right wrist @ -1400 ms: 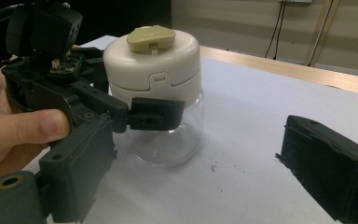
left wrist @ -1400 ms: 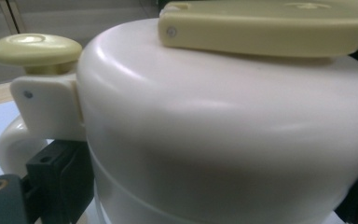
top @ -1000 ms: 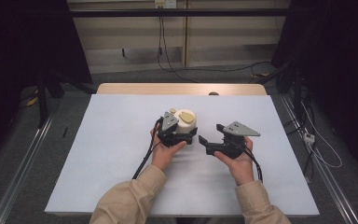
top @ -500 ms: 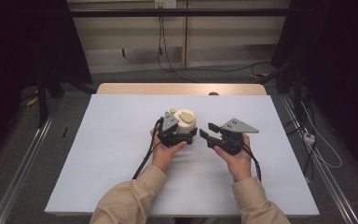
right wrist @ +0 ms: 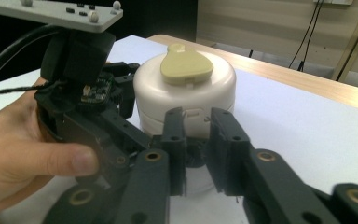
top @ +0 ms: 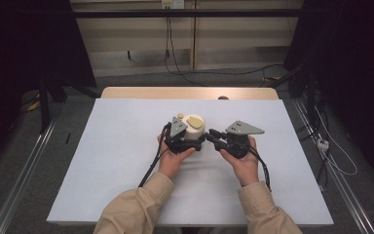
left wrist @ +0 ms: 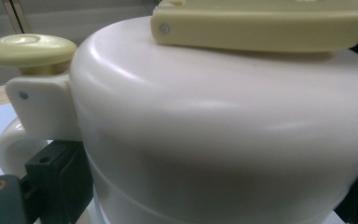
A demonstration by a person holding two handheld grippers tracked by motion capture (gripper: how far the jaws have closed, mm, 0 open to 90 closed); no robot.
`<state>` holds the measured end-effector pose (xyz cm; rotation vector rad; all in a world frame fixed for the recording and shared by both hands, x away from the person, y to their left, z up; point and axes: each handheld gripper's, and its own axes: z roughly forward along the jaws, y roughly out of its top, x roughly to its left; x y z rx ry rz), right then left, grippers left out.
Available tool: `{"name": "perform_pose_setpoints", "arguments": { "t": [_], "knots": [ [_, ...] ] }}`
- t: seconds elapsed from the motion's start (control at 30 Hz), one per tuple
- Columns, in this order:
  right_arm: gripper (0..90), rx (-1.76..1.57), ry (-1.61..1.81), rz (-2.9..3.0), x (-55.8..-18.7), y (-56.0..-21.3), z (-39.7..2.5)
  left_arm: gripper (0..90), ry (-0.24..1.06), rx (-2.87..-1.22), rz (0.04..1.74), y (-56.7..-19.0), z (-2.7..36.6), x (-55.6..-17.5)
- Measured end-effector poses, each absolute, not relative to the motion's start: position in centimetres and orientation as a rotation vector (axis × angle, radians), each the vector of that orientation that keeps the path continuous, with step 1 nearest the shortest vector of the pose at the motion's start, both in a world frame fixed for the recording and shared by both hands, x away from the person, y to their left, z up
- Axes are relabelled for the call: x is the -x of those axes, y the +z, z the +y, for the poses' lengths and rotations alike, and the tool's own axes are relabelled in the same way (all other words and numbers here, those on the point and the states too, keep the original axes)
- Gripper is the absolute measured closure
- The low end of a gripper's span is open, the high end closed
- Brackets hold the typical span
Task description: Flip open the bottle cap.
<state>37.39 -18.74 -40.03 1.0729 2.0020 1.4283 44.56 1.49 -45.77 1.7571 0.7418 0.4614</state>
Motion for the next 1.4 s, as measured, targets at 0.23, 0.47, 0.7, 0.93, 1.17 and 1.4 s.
{"name": "perform_pose_setpoints", "arguments": {
  "t": [0.23,0.47,0.7,0.93,1.17,1.4],
  "knots": [
    [90.0,-1.109,1.421,2.023,-37.8,-39.9,-18.6,5.1,0.464,-1.763,0.739,-45.8,1.5,-44.6],
    [90.0,-1.107,1.377,2.065,-38.4,-40.1,-18.2,5.0,0.466,-1.764,0.74,-45.7,1.5,-44.5],
    [90.0,-1.113,1.369,2.067,-38.7,-40.0,-18.2,5.0,0.469,-1.767,0.742,-45.7,1.4,-44.5],
    [90.0,-1.096,1.376,2.079,-39.1,-40.0,-17.8,5.0,0.478,-1.77,0.74,-45.7,1.4,-44.5],
    [90.0,-1.09,1.369,2.078,-39.3,-39.6,-17.5,5.0,0.48,-1.773,0.741,-45.7,1.4,-44.5],
    [90.0,-1.076,1.38,2.084,-39.3,-39.3,-17.2,5.0,0.481,-1.779,0.739,-45.7,1.4,-44.5]
  ]
}}
